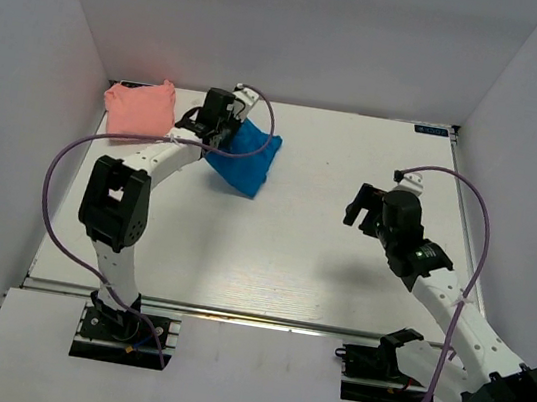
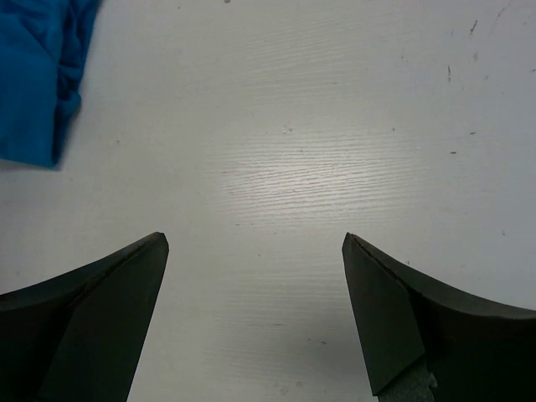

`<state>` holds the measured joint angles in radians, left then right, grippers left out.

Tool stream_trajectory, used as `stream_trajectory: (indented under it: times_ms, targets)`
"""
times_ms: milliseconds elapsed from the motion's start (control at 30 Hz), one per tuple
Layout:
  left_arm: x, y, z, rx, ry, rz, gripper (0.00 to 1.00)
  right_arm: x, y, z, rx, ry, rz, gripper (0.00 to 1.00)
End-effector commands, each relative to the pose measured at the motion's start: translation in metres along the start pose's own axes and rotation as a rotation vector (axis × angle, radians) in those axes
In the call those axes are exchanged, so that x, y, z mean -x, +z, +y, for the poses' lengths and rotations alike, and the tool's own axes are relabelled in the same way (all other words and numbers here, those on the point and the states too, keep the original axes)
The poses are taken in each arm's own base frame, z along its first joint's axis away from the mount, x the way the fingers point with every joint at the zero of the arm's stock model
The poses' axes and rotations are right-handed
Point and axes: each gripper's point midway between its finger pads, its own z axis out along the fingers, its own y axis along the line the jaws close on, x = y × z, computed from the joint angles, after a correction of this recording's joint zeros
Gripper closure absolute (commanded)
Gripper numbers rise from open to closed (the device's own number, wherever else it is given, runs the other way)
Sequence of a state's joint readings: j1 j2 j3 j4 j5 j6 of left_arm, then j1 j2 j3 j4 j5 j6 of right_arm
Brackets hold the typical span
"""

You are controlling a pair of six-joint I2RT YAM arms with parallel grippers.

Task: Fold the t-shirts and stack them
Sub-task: Put the neatly folded tshirt into the corner of the board with the left arm

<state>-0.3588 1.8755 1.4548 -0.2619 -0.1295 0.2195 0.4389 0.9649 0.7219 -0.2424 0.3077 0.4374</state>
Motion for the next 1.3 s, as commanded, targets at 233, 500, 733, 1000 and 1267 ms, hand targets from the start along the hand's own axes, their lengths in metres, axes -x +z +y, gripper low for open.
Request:
stream_trajectory:
  times_ms: [233, 500, 733, 1000, 1267]
  targets:
    - [0.03, -0.003, 0.111, 0.189, 0.159, -0.04, 1.0, 0.014, 0.004, -0.007, -0.074, -0.036, 0.003, 0.1]
    - [0.046, 0.001, 0.166, 0.27, 0.148, -0.068, 1.0, 0.017, 0.006, -0.011, -0.107, -0.043, -0.002, 0.1]
    - [0.045, -0.001, 0.233, 0.418, 0.049, -0.088, 1.0, 0.01, 0.017, -0.011, -0.119, -0.051, 0.036, 0.1]
    - [0.037, -0.01, 0.271, 0.461, 0.027, -0.113, 1.0, 0.008, 0.032, -0.001, -0.097, -0.062, 0.076, 0.1]
    - [0.019, -0.01, 0.302, 0.497, -0.011, -0.118, 1.0, 0.003, 0.043, 0.008, -0.064, -0.074, 0.111, 0.1]
